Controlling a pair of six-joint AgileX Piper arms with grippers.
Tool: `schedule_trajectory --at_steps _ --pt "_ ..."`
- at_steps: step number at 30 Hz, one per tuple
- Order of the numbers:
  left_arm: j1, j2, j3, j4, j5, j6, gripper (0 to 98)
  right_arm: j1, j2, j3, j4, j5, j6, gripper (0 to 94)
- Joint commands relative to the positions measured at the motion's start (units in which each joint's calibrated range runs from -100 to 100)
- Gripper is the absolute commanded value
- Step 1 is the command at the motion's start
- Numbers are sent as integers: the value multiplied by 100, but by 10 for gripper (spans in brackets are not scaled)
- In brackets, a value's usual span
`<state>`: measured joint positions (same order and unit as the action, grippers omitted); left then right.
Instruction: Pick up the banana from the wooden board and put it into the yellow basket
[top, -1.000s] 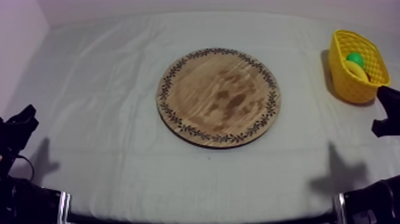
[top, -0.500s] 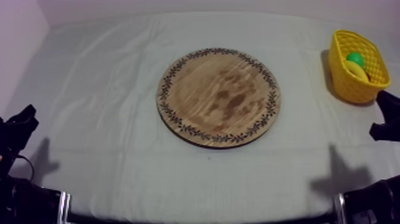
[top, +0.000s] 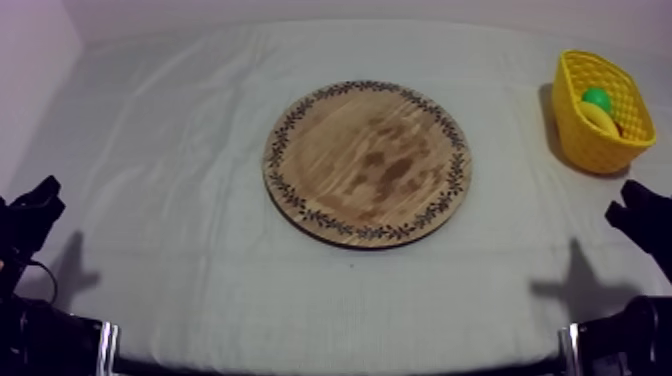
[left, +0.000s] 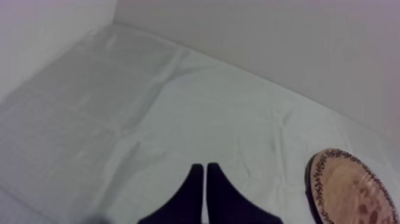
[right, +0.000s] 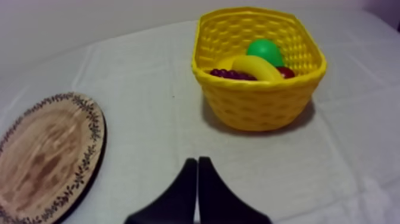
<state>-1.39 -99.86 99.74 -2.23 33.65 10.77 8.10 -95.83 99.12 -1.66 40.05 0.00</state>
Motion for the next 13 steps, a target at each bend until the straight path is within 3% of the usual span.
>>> schedule_trajectory --at_steps 1,13 --pt "-2 3 4 1 -2 -1 1 -5 -1 3 15 21 -221 7" --pt "-2 3 4 1 -2 1 1 -6 -1 53 17 -153 81 7"
